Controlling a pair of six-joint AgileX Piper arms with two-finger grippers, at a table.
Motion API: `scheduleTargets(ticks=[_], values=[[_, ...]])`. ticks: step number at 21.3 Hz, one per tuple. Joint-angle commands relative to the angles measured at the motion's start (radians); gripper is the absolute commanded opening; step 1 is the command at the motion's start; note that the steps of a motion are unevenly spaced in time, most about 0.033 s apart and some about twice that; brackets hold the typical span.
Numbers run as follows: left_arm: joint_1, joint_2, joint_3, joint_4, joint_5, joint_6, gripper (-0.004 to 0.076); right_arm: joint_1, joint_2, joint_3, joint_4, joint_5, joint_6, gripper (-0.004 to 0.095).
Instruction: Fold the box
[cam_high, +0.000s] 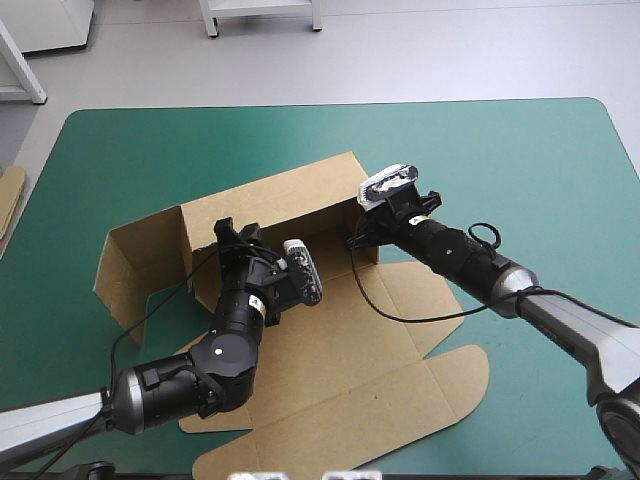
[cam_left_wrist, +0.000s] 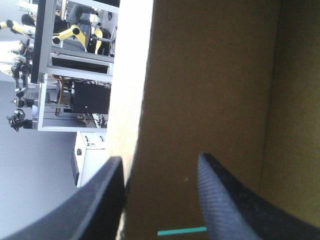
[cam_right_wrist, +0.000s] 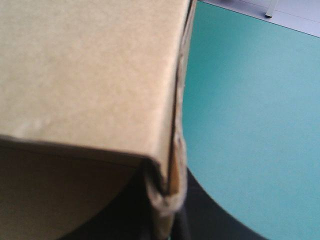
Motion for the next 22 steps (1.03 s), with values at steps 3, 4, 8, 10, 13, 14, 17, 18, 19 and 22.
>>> scheduleTargets(ticks=[3, 4, 8, 10, 13, 14, 17, 18, 19, 22], values=[[-0.138, -0.103, -0.027, -0.012, 0.177, -0.008, 0.0338, 0.007, -0.035, -0.013, -0.012, 0.022, 0.004, 0.0], [-0.156, -0.117, -0.033, -0.036, 0.199, -0.011, 0.0338, 0.007, -0.035, -0.013, -0.012, 0.024, 0.006, 0.0], [-0.18, -0.235, -0.162, -0.349, 0.273, -0.098, 0.0338, 0.007, -0.035, -0.013, -0.012, 0.046, 0.017, 0.0], [-0.18, -0.292, -0.242, -0.445, 0.27, -0.153, 0.0338, 0.007, -0.035, -0.013, -0.012, 0.05, 0.017, 0.0], [-0.18, -0.358, -0.315, -0.477, 0.308, -0.209, 0.0337, 0.007, -0.035, -0.013, -0.012, 0.064, 0.024, 0.0], [-0.178, -0.382, -0.33, -0.47, 0.332, -0.215, 0.0328, 0.007, -0.035, -0.013, -0.012, 0.073, 0.033, 0.0], [-0.176, -0.431, -0.333, -0.384, 0.332, -0.248, 0.0138, 0.007, -0.035, -0.013, -0.012, 0.099, 0.033, 0.0], [-0.176, -0.442, -0.333, -0.344, 0.332, -0.248, 0.0056, 0.007, -0.035, -0.013, -0.012, 0.104, 0.035, 0.0], [-0.176, -0.451, -0.335, -0.315, 0.332, -0.247, -0.0008, 0.007, -0.035, -0.013, -0.012, 0.108, 0.04, 0.0], [-0.158, -0.457, -0.375, -0.271, 0.332, -0.225, -0.0008, 0.007, -0.035, -0.013, -0.02, 0.124, 0.06, 0.0001]])
